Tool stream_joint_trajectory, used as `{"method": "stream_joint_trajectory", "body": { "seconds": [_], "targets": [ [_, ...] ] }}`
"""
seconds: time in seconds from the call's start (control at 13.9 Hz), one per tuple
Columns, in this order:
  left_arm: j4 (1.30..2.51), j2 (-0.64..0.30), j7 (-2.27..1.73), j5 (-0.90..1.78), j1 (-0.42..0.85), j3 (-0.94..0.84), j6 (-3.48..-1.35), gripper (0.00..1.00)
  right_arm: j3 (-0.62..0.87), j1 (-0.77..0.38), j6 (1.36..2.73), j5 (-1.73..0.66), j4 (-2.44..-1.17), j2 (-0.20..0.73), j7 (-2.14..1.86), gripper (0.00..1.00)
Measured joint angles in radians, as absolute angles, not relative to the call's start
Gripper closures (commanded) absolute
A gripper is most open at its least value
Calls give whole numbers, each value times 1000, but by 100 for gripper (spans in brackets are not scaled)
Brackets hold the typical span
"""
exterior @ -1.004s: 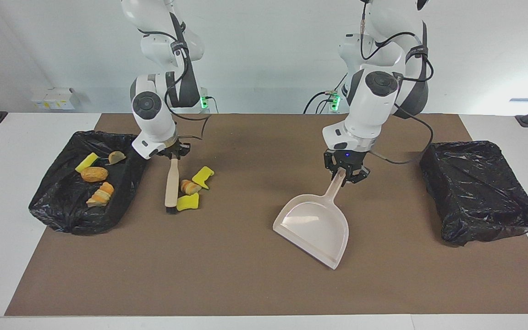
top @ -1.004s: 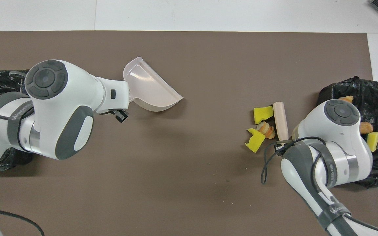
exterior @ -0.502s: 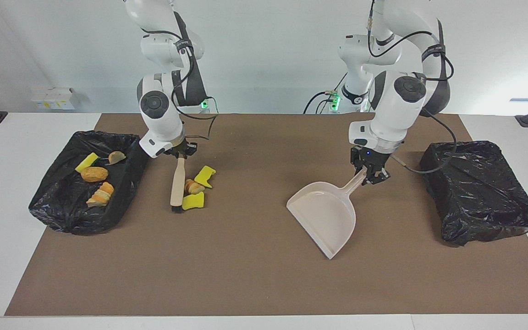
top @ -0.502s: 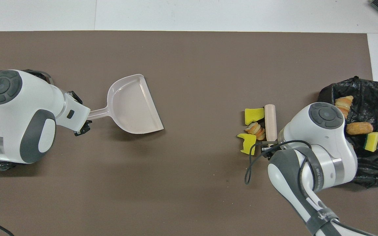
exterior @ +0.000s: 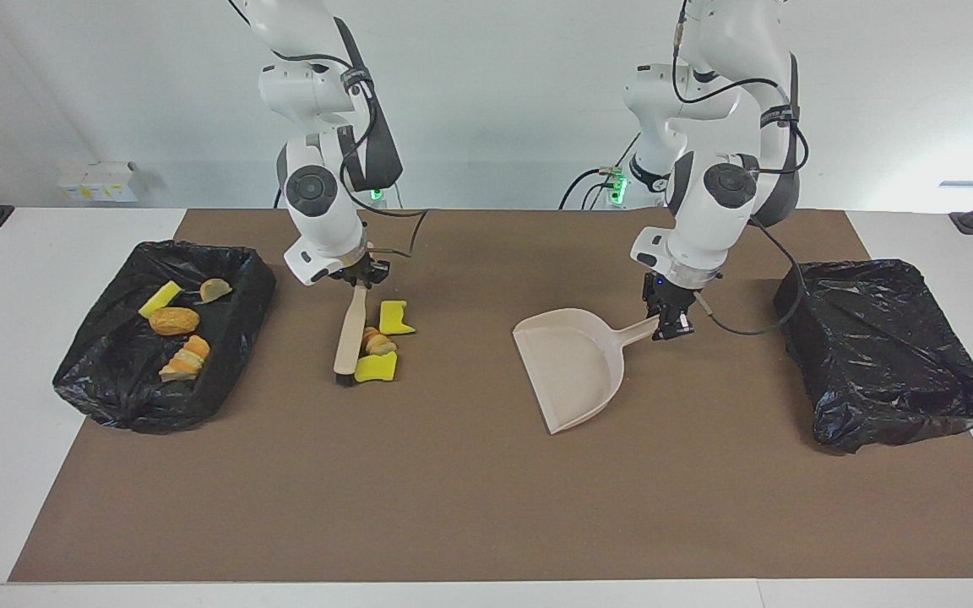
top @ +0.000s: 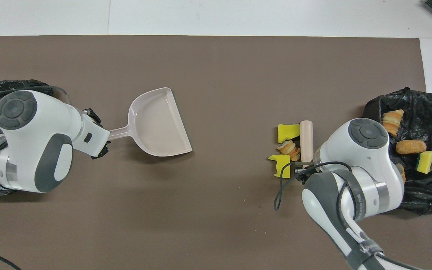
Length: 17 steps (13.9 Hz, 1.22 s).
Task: Sweep and dump trash in bin
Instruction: 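Lower the dustpan beside the remaining pieces with the left gripper, then sweep the bread and sponge toward the dustpan with the right gripper's brush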
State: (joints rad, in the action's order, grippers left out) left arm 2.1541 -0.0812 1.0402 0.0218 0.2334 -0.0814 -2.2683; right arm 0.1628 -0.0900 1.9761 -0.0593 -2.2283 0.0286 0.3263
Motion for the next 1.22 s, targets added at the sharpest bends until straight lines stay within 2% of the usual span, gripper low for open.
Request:
{"method": "stream_joint_trajectory", "body": {
  "seconds": [0.07,0.5,0.65,0.72,0.79,1.22],
  "targets": [
    [2158,-80,994,22,234,-83,-2265,0,162,-102,1983,-78,-2225,34,326,100],
    [2164,-77,913,22,264,-85,-2264,0,164,-172,2026,-139,-2207,58,415,100],
    [2170,-80,899,22,283,-85,-2264,38,164,-193,2029,-174,-2194,70,430,100],
    [2171,-81,893,22,289,-86,-2264,79,164,-200,2029,-183,-2189,74,431,100],
    [2171,-81,892,22,290,-86,-2263,100,164,-204,2029,-186,-2186,77,432,100],
    [2169,-82,895,21,290,-78,-2263,100,163,-204,2029,-190,-2184,78,432,100]
  ]
}}
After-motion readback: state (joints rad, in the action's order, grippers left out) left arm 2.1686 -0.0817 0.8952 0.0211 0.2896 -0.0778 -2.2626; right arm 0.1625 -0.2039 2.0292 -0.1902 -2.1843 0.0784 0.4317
